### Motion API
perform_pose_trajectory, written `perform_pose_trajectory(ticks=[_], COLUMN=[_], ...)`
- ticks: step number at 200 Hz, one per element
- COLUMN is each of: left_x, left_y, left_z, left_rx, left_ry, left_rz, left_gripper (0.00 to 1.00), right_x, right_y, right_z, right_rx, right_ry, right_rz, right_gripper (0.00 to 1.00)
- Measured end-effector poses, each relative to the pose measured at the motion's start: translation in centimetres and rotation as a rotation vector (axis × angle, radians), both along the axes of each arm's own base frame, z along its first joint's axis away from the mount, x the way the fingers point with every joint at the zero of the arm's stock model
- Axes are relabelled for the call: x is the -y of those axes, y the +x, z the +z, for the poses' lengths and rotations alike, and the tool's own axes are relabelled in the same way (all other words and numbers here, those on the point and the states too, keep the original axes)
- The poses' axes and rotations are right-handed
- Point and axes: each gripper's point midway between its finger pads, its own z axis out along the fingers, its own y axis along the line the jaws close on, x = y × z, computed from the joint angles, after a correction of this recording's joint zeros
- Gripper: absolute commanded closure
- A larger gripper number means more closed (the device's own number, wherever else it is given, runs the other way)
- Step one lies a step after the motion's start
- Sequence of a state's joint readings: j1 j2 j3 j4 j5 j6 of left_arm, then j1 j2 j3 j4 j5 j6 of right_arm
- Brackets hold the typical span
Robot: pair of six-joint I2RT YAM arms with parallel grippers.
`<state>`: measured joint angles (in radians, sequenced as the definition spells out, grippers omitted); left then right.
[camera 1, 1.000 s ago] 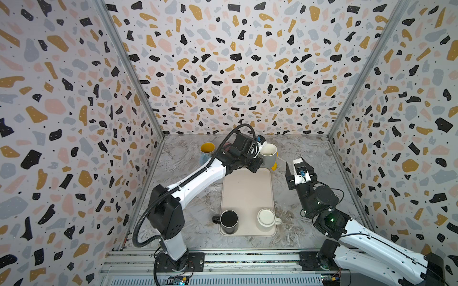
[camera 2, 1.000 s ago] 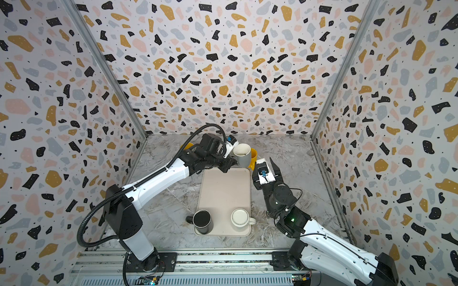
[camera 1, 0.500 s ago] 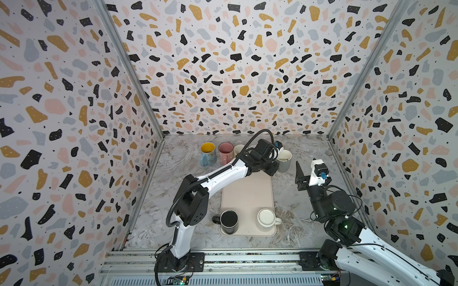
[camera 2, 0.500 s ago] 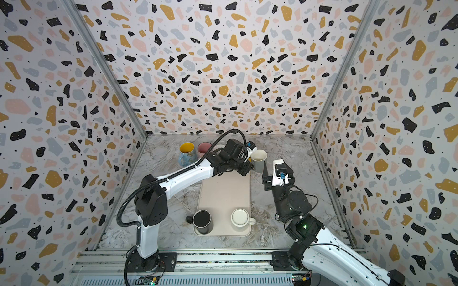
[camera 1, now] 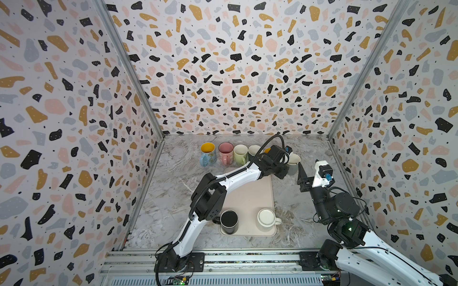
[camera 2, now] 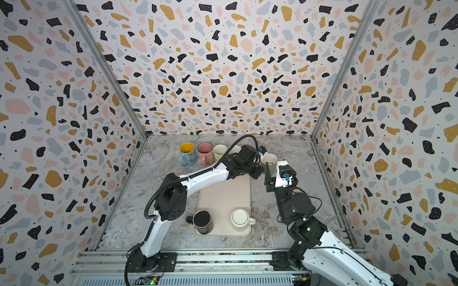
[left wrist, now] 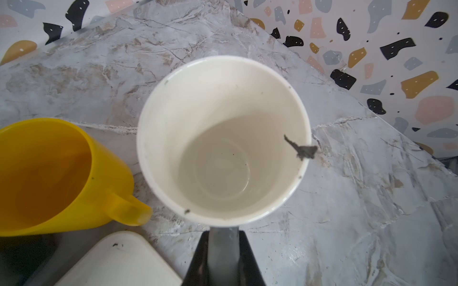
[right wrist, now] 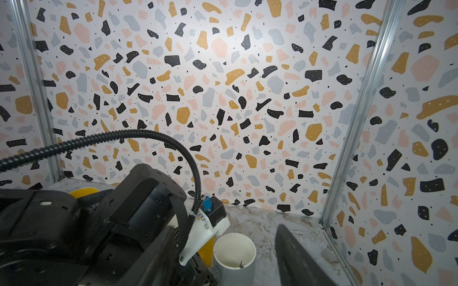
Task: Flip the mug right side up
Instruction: 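Carry the grey mug beside the yellow mug with the left gripper while the right withdraws, then lower the grey mug onto the table beside the yellow mug and open the left gripper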
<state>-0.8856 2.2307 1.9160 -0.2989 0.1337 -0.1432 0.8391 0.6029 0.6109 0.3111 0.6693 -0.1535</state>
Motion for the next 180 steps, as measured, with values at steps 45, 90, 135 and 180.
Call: perform_pose_trajectory(ticks=[45, 90, 135, 180], left_x=[0.4, 1.1, 1.9, 2.2], left_y=[1.3, 2.9, 4.6, 5.6], left_z=[-1.5, -2.1, -3.0, -4.0], left_rx=[0.034, 0.060, 0.089, 0.109], left_ry=[0.013, -0.012, -0.010, 0.006], left_rz=[0.067, 0.122, 0.160, 0.189], left_gripper=[1.00, 1.00, 1.00, 1.00], right_x=[0.2, 0.6, 0.7, 0.7], right_y=[-0.1, -0.4, -0.4, -0.3], right_z=[0.0, 0.2, 0.1, -0.3], right_rx=[-0.002, 0.004, -0.001, -0.012], right_ry=[0.001, 0.009, 0.006, -0.008], right_rz=[-0.003, -0.004, -0.005, -0.008], right_gripper=[0.34, 0.34, 0.33, 0.33])
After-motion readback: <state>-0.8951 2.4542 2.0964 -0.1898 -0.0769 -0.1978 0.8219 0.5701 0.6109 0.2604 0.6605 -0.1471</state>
